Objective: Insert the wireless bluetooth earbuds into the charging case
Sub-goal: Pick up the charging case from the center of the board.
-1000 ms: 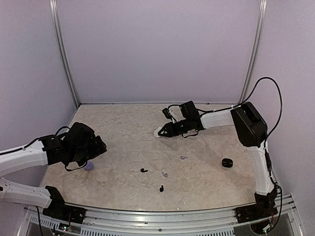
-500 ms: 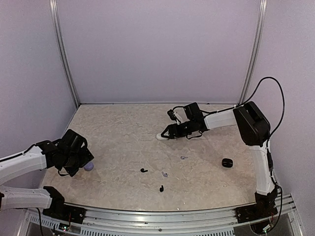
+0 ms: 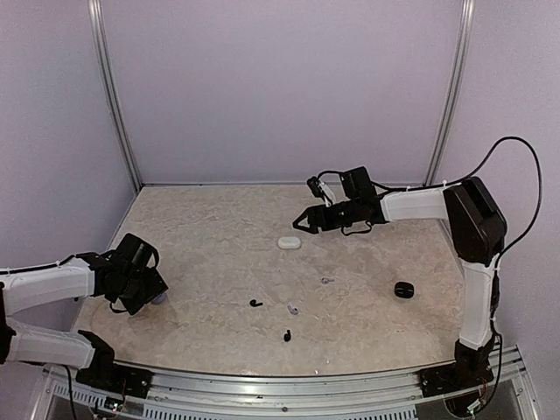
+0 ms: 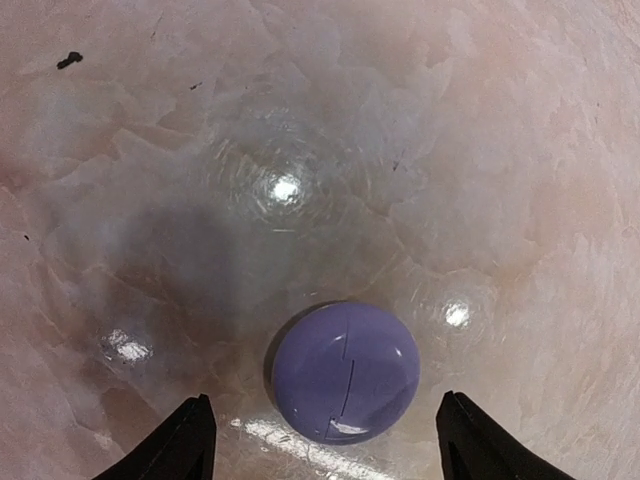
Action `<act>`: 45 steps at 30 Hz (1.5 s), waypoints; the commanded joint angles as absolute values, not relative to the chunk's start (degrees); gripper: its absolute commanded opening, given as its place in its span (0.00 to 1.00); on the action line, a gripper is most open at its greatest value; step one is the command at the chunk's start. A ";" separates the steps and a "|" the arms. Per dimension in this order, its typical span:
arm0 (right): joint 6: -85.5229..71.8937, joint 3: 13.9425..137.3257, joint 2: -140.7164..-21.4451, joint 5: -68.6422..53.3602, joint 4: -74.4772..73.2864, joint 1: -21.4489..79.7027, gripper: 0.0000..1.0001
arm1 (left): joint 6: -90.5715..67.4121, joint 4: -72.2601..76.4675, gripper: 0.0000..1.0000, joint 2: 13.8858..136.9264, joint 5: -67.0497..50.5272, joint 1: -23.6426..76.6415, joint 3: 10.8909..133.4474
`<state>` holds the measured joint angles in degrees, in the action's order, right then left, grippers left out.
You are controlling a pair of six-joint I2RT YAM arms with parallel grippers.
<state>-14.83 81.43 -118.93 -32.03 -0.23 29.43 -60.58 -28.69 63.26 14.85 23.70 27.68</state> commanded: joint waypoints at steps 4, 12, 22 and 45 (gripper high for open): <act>-14.12 79.73 -112.77 -32.04 -0.09 29.00 0.79 | -57.80 -24.56 0.73 67.26 13.72 23.23 26.85; -14.16 78.11 -108.68 -33.21 1.18 29.00 0.79 | -55.59 -22.13 0.66 72.51 14.38 23.24 26.96; -13.54 76.33 -105.51 -33.81 0.88 28.98 0.80 | -52.82 -19.35 0.51 77.37 13.46 23.83 27.80; -19.50 57.37 -91.94 -45.05 16.59 32.62 0.74 | -38.61 13.97 0.41 67.03 6.11 45.06 39.25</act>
